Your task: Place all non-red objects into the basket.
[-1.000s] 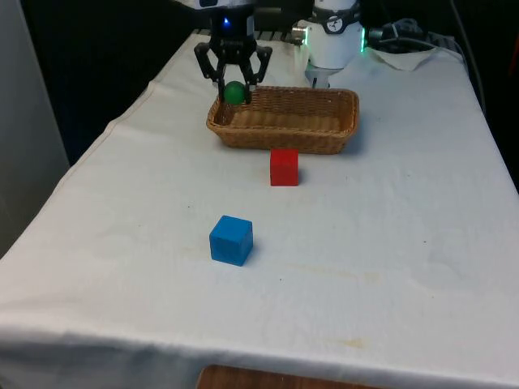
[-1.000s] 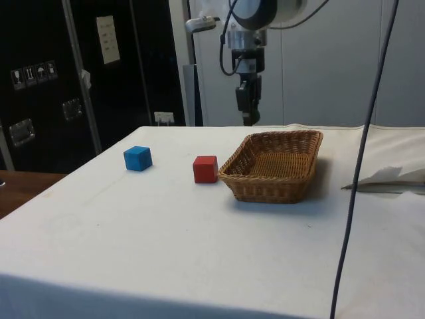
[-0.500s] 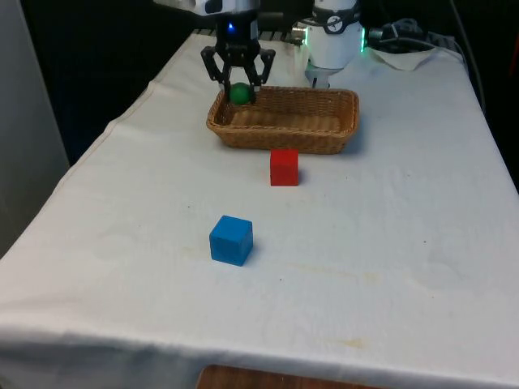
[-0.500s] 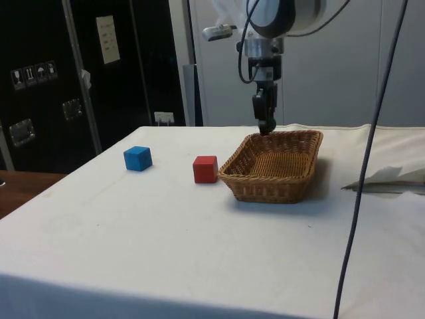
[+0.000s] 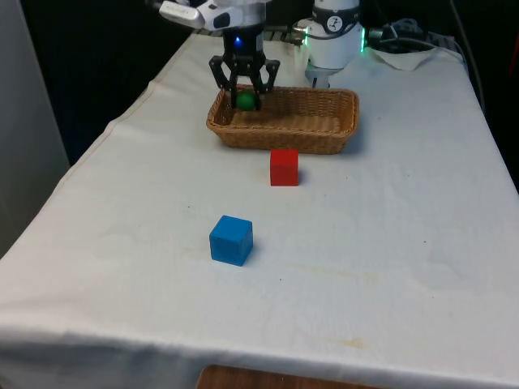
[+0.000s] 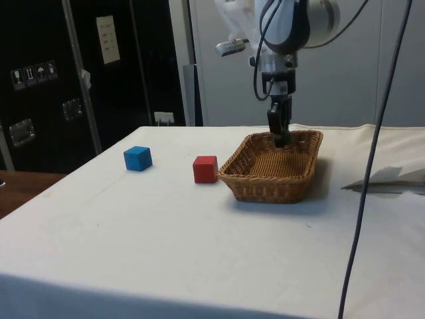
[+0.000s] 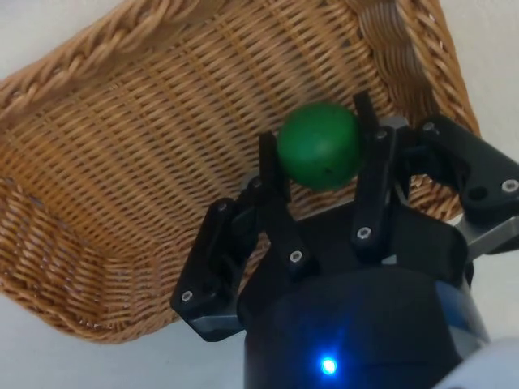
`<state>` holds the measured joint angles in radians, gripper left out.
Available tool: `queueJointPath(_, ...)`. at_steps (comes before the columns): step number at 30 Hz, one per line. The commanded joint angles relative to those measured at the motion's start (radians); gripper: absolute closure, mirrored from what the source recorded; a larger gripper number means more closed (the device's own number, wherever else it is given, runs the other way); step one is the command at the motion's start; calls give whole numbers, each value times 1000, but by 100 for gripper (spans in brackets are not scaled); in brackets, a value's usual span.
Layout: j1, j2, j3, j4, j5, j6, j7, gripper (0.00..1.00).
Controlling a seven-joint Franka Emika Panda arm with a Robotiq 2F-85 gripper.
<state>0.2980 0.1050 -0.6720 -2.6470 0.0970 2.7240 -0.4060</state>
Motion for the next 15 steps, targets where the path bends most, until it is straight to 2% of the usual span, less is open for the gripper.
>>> queueJointPath(1, -1, -5, 8, -6, 19, 8, -11, 100)
queueJointPath(3, 0, 6, 2, 0, 2, 2, 0, 100)
queueJointPath(4, -2, -1, 9, -5, 20, 7, -12, 100)
queueJointPath(13, 0, 10, 10, -4, 11, 5, -6, 100)
queueJointPath(14, 0, 10, 10, -4, 11, 5, -5, 93)
queueJointPath(15, 0, 11, 10, -4, 10, 5, -5, 75)
